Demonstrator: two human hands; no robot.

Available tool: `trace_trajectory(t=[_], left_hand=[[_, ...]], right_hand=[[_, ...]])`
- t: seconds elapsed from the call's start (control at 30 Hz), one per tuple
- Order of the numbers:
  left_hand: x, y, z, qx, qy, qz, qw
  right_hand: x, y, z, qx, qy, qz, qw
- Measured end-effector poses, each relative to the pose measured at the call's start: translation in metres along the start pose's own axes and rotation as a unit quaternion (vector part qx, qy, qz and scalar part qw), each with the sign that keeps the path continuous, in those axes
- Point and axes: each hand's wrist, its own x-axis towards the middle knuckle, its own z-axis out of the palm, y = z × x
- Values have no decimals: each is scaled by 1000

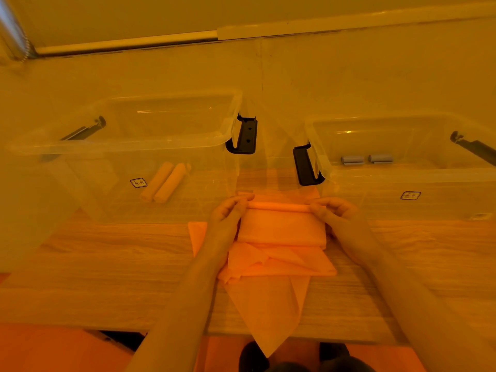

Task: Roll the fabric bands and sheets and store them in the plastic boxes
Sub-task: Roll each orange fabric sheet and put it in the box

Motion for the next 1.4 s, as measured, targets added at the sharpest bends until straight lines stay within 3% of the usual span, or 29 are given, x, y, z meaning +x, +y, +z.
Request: trace_trajectory(t=[0.33, 0.63, 0.87, 1.17, 1.4], left_hand=[[0, 1, 2, -31, 16, -40, 999], [2, -3, -3, 18, 5, 29, 999], [0, 0, 1, -51, 9, -55, 997], [4, -5, -1, -32, 23, -19, 999], [3, -2, -1, -101, -14, -99, 990]], right_hand=[[3, 3, -4, -4, -13, 8, 1000], [0, 0, -1, -6, 1, -2, 1000], [1, 3, -4, -14, -19, -11, 1000], [2, 4, -2, -6, -10, -12, 1000], [2, 5, -3, -8, -7, -26, 1000]])
